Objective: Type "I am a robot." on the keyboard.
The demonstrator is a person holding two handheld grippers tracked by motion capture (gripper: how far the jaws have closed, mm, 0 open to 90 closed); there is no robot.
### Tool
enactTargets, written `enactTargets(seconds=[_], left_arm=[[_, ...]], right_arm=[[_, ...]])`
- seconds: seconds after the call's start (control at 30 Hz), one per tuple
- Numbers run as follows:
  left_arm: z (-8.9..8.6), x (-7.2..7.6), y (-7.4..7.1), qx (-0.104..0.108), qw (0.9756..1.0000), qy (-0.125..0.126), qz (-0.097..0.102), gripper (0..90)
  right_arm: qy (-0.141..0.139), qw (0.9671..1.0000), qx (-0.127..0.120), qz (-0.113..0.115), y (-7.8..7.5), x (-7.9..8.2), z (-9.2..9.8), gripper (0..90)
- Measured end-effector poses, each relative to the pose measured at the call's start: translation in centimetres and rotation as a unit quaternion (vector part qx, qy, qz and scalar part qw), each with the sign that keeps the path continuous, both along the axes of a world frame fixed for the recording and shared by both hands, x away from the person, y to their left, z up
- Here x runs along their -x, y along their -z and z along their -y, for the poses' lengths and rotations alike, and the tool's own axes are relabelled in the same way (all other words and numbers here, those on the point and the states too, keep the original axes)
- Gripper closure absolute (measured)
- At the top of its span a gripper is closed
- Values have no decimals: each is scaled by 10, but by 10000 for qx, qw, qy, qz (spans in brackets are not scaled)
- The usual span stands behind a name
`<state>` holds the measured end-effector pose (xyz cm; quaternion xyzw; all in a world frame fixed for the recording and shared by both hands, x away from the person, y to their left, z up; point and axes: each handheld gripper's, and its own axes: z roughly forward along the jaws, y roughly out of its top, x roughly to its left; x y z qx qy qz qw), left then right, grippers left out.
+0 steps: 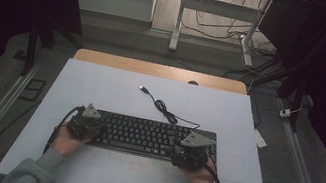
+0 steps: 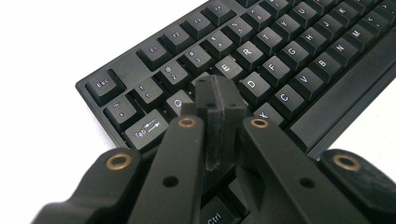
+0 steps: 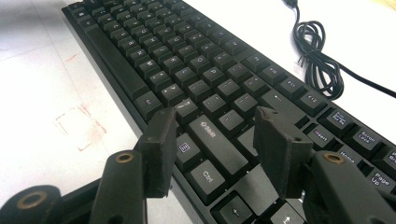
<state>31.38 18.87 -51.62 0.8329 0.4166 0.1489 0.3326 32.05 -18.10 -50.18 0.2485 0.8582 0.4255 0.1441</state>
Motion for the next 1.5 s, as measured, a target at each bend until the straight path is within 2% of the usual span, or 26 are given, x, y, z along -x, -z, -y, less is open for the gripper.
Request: enactTargets(seconds=[0.63, 0.7, 0.8, 0.97, 1.03, 1.17, 1.3, 1.5], left_arm=[[3, -3, 7, -110, 9999, -52, -102, 890], [2, -4, 7, -53, 9999, -72, -117, 890], [3, -2, 5, -102, 9999, -47, -43, 890], [2, 2, -3, 144, 9998, 10, 123, 884], [0, 5, -6, 354, 9993, 38, 138, 819], [-1, 12, -13, 691, 9974, 182, 73, 608], [0, 19, -18, 760, 9969, 216, 44, 441], [-4, 20, -20, 805, 9967, 27, 14, 315]], right_arm=[[2, 10000, 11, 7, 0, 0, 0, 495], [4, 10000, 11, 6, 0, 0, 0, 495], [-5, 10000, 31, 13, 0, 0, 0, 495], [2, 10000, 33, 18, 0, 0, 0, 495], [3, 10000, 28, 14, 0, 0, 0, 495], [-5, 10000, 18, -9, 1, 0, -1, 494], [-3, 10000, 5, -10, 2, 0, -1, 494], [-14, 10000, 27, -8, 2, 0, -2, 492]])
